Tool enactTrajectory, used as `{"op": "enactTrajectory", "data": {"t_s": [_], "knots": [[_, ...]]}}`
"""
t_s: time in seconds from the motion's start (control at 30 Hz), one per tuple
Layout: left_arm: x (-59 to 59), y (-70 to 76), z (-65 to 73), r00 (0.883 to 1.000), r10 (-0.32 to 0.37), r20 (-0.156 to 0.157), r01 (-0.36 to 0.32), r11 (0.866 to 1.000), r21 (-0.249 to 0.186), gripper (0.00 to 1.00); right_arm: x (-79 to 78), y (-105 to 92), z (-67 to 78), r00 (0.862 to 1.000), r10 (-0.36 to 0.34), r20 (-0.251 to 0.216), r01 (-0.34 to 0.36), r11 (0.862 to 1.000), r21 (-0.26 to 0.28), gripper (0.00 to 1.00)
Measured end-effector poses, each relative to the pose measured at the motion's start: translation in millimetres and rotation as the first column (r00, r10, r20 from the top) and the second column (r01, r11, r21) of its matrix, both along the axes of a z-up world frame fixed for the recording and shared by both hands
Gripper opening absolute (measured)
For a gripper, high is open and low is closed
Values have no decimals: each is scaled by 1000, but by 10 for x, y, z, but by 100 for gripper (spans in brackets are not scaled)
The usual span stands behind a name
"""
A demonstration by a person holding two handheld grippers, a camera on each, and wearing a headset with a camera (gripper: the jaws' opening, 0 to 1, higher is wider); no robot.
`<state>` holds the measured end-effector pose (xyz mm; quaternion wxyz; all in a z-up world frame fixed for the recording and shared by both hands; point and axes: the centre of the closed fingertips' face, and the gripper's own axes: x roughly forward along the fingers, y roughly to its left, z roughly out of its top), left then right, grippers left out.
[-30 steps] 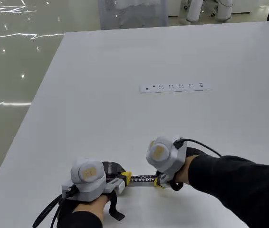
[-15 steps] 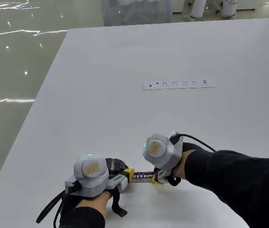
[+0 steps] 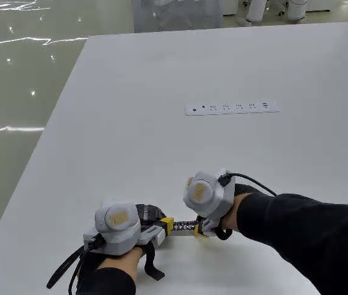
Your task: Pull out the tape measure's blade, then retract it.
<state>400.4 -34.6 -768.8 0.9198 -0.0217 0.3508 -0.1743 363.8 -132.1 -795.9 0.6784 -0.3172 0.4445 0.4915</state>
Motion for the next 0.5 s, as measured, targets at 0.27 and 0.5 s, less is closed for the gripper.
{"op": "enactTrajectory", "data": {"t_s": [0.27,0.5], "knots": [[1,-1,-1,1000,0,0,0,1000,-5,62,6,47,11,1000,-15,8,15,1000,5,8],[7,-2,-3,1000,2,-1,-2,1000,-9,62,19,81,4,999,-35,4,35,999,13,8]]}}
